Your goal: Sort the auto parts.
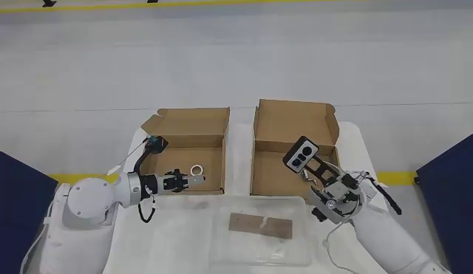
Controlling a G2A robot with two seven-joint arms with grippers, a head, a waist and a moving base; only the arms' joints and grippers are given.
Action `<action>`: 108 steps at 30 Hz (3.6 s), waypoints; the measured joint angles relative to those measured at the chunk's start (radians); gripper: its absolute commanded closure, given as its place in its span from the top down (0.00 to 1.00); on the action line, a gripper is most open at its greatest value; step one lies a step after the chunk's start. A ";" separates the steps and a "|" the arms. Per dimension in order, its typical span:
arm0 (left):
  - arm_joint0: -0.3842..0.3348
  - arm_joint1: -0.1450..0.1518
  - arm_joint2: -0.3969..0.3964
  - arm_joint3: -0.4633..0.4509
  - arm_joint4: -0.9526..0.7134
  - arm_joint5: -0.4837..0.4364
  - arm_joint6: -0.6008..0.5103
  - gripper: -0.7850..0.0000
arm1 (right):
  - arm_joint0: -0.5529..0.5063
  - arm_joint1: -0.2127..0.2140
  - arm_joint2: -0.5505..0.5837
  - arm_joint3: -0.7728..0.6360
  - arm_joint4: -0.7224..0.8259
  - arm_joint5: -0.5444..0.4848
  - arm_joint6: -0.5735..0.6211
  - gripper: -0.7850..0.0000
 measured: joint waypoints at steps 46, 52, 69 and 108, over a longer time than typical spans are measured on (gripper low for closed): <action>0.000 0.000 0.000 0.000 0.000 0.000 0.000 1.00 | -0.030 -0.056 0.093 -0.043 -0.144 0.031 -0.137 0.00; 0.000 0.000 0.000 0.000 0.000 0.000 0.000 1.00 | -0.030 -0.067 0.095 -0.043 -0.072 0.062 -0.156 0.00; 0.000 0.000 0.000 0.000 0.000 0.000 0.000 1.00 | -0.028 -0.081 0.112 -0.067 -0.037 0.076 -0.213 0.00; 0.000 0.000 0.000 0.000 0.000 0.000 0.000 1.00 | -0.157 -0.070 0.354 -0.016 -0.341 0.147 -0.264 0.00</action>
